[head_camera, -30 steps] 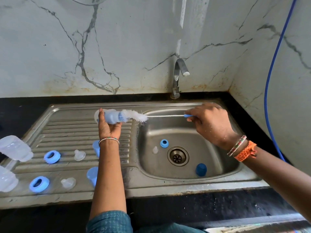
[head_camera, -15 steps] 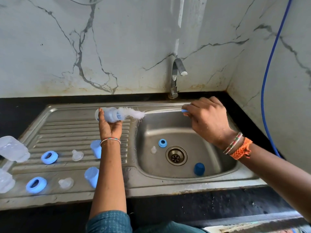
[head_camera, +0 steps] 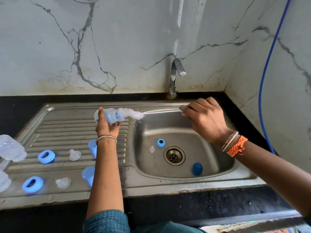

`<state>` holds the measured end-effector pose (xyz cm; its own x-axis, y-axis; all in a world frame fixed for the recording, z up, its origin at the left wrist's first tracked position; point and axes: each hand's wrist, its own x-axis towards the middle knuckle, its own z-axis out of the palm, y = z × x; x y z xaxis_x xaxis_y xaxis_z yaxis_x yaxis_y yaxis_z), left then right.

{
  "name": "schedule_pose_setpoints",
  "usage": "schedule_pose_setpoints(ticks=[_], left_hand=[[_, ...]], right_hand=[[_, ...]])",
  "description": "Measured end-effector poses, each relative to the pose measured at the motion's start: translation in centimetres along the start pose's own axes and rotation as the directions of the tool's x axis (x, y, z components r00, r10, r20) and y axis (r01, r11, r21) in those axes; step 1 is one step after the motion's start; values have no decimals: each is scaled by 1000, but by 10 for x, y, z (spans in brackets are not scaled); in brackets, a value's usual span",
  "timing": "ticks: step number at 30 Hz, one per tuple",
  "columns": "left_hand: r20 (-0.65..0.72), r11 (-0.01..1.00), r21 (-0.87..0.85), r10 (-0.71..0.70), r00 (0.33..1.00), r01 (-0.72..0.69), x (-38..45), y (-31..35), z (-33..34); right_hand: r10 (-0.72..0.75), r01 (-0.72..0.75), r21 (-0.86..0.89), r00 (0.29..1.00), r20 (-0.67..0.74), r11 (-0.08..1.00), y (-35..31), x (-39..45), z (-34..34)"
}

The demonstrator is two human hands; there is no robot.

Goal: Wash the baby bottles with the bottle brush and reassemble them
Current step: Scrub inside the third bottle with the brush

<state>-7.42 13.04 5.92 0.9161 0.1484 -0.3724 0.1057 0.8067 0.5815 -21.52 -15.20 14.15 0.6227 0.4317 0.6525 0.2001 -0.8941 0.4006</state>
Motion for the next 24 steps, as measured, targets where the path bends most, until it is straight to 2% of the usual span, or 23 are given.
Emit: schedule_pose_setpoints(ticks=[1,3,4,5,6,7,8,9,10,11,12,13,14,15,16,17,18,19,20,21,22,23,24], left_hand=[[-20,1000,18,13,1000,-12,2,2,-1],[-2,1000,8,21,1000,-21,6,6,-3],[16,1000,8,13,1000,-13,7,6,-4],[21,1000,3,2,1000,-2,6,6,-4],[28,1000,-8,-3,1000,3,5,6,-4],[42,1000,-19,-1,999,2,3,6,-3],[47,1000,-22,1,999,0,1,6,-3],[53,1000,-27,-5,999,7,1,6,-2],[51,1000,-24,-14,999,15,0,6,-2],[47,999,-31,-20,999,21,-1,6,-3],[48,999,-36,-16,999,18,-2,6,-3],[55,999,-43,-20,998,22,-4,5,-4],[59,999,-44,-29,998,31,-4,5,-3],[65,998,-52,-40,997,43,-5,3,-3],[64,997,-53,-50,997,53,-6,3,-1],[67,997,-52,-53,996,57,-6,2,0],[71,998,-47,-48,996,51,-7,2,1],[79,998,-46,-41,996,45,-7,1,1],[90,998,-44,-33,995,37,-6,2,1],[103,998,-45,-30,994,35,-5,3,1],[107,999,-38,-30,994,34,-5,4,0],[112,998,-43,-32,993,37,-5,5,-1],[107,998,-48,-38,993,44,-4,6,-3]], right_hand=[[-18,17,-28,998,-56,999,1,-2,5],[-1,0,-6,999,-36,1000,-5,0,4],[60,-62,40,996,62,997,-9,3,0],[156,-209,178,949,272,961,-11,8,-5],[226,-460,331,803,552,824,-12,15,-12],[178,-712,419,600,780,563,-12,18,-15],[70,-861,397,439,896,318,-11,18,-16],[7,-885,385,401,916,261,-10,17,-14],[33,-826,405,453,891,393,-10,14,-13],[92,-653,405,588,803,639,-10,9,-8],[149,-450,327,747,648,831,-10,6,-6],[151,-289,233,868,473,929,-9,4,-5],[129,-184,176,951,281,967,-7,1,-3],[95,-118,162,985,143,980,-6,0,-1],[94,-109,167,991,95,980,-6,0,1],[146,-175,223,979,143,959,-7,2,-1],[231,-327,330,927,296,886,-8,8,-6],[269,-568,434,772,576,699,-9,14,-14],[172,-793,439,545,821,422,-9,16,-19],[25,-918,345,357,934,196,-7,17,-23],[-63,-950,296,291,955,99,-5,16,-24],[-52,-939,322,318,947,121,-5,15,-21],[22,-890,375,393,919,259,-6,12,-21]])
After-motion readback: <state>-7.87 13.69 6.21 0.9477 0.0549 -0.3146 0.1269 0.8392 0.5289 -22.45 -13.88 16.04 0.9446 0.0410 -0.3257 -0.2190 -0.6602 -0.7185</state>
